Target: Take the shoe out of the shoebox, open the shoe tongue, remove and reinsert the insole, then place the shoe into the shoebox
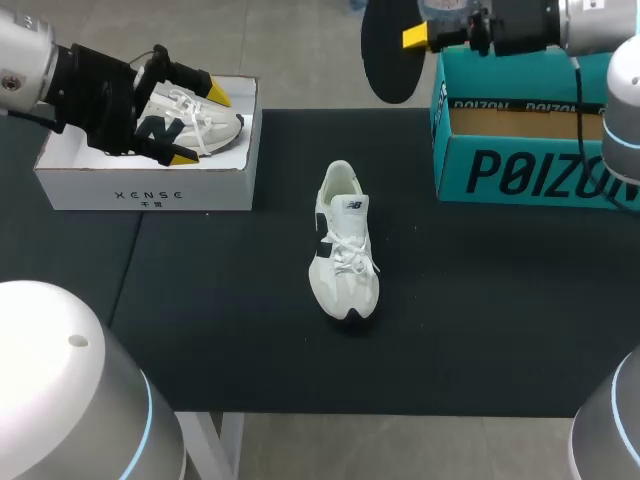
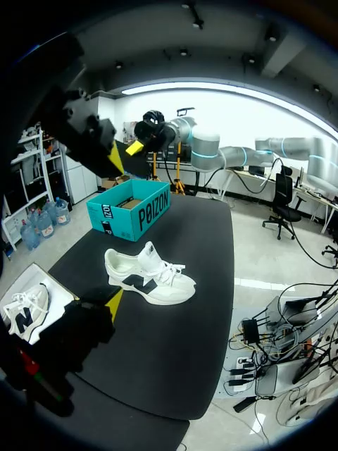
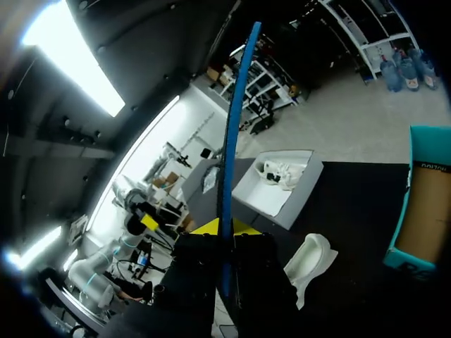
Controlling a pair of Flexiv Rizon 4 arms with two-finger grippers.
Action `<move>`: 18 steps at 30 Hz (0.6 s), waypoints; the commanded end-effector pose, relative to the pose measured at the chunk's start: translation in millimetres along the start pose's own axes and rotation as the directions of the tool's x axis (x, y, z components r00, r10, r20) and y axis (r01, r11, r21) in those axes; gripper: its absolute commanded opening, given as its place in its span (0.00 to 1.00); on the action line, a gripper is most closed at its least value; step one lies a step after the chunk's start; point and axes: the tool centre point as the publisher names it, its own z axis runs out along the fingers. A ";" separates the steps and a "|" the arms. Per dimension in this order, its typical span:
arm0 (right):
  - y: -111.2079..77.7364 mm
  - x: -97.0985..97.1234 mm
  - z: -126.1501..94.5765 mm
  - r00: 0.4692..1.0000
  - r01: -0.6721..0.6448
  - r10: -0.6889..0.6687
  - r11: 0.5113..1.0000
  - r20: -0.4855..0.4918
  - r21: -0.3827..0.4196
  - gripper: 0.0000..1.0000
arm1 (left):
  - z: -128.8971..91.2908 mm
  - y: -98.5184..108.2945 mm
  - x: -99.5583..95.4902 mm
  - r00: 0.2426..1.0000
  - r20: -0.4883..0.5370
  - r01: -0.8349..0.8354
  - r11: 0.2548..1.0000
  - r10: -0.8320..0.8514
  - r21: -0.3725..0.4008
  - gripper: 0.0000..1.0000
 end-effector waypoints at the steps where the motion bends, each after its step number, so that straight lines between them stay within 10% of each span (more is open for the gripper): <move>1: -16.3 -18.1 15.1 0.997 -0.034 0.035 0.999 0.072 -0.015 0.00 | -0.1 0.0 0.1 1.000 -0.003 -0.001 1.000 0.001 -0.001 1.00; 18: -58.9 -75.2 89.2 0.990 -0.095 0.100 0.994 0.099 -0.055 0.00 | -0.1 0.0 0.1 1.000 -0.003 -0.001 1.000 0.001 -0.001 1.00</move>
